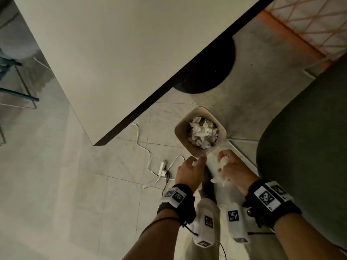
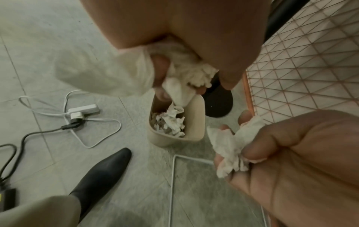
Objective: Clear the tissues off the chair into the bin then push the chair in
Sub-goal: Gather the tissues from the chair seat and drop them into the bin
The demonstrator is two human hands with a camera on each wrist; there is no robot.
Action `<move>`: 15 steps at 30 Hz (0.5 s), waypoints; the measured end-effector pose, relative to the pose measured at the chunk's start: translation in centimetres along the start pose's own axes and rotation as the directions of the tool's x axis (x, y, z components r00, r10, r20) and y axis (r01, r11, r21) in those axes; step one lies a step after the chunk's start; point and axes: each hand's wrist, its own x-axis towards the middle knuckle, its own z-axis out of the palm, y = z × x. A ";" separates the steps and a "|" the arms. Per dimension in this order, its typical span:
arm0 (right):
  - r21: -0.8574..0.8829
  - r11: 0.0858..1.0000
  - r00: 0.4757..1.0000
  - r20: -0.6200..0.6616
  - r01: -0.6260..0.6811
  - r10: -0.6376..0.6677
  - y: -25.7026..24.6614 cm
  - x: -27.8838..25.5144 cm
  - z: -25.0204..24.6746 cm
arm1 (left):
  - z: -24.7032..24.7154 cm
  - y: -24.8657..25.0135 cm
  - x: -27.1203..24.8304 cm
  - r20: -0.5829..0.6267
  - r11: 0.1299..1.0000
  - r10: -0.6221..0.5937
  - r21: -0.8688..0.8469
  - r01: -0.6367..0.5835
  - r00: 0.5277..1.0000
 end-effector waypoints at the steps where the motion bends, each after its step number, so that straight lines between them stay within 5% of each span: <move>1: 0.007 1.000 1.000 0.002 0.017 -0.017 -0.3 1.0 0.6 | -0.2 -0.2 1.1 0.019 0.999 -0.019 -0.041 0.020 1.000; 6: 0.124 0.989 0.989 -0.134 0.077 -0.060 -0.3 6.3 2.3 | -0.9 -0.8 7.0 0.066 0.983 -0.023 -0.179 0.034 0.998; 15: 0.192 0.981 0.984 -0.168 -0.019 0.052 -1.0 14.8 3.7 | -0.1 -1.0 14.6 0.079 0.990 0.080 0.108 -0.089 0.994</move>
